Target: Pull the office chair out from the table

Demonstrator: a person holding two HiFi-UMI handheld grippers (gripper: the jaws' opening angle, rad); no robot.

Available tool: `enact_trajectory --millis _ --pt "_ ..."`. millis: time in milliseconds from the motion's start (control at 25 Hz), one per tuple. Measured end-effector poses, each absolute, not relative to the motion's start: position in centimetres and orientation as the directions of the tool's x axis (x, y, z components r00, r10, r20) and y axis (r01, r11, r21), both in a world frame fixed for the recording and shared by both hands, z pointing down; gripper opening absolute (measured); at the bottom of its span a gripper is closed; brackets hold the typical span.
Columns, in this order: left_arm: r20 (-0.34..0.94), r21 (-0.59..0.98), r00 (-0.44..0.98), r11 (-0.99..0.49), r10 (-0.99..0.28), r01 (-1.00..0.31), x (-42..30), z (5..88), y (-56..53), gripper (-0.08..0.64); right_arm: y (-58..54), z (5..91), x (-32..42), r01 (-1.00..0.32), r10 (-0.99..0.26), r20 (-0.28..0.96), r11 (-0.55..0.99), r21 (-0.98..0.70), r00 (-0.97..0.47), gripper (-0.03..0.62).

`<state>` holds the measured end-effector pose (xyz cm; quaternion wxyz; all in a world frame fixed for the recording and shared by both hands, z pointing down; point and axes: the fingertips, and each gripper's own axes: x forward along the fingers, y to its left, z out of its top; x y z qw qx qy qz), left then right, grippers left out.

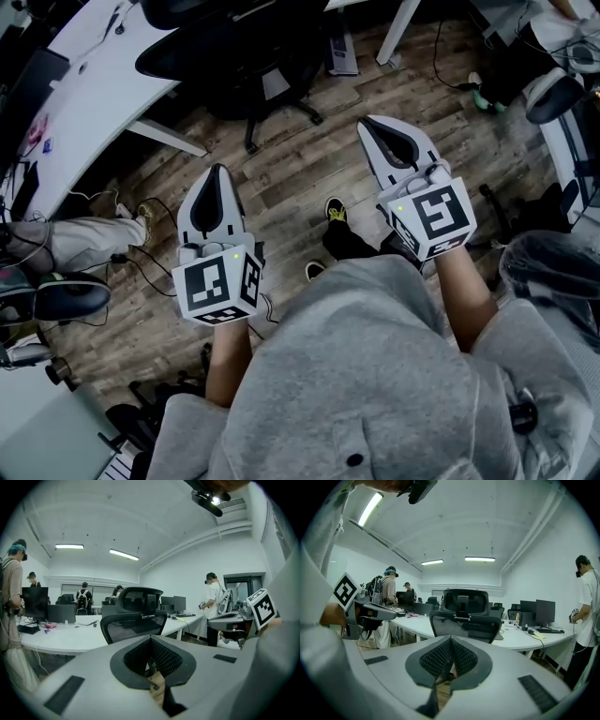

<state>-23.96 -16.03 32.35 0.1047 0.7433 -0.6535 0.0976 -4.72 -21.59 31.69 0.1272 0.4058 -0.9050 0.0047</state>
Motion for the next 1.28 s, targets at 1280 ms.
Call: enact_trajectory --millis 1280 --pt "0.271 -0.040 0.012 -0.024 -0.962 -0.999 -19.9 30.2 -25.4 0.011 -32.4 31.4 -0.3 -0.698 -0.691 0.175 0.716 0.033 -0.701 0.028"
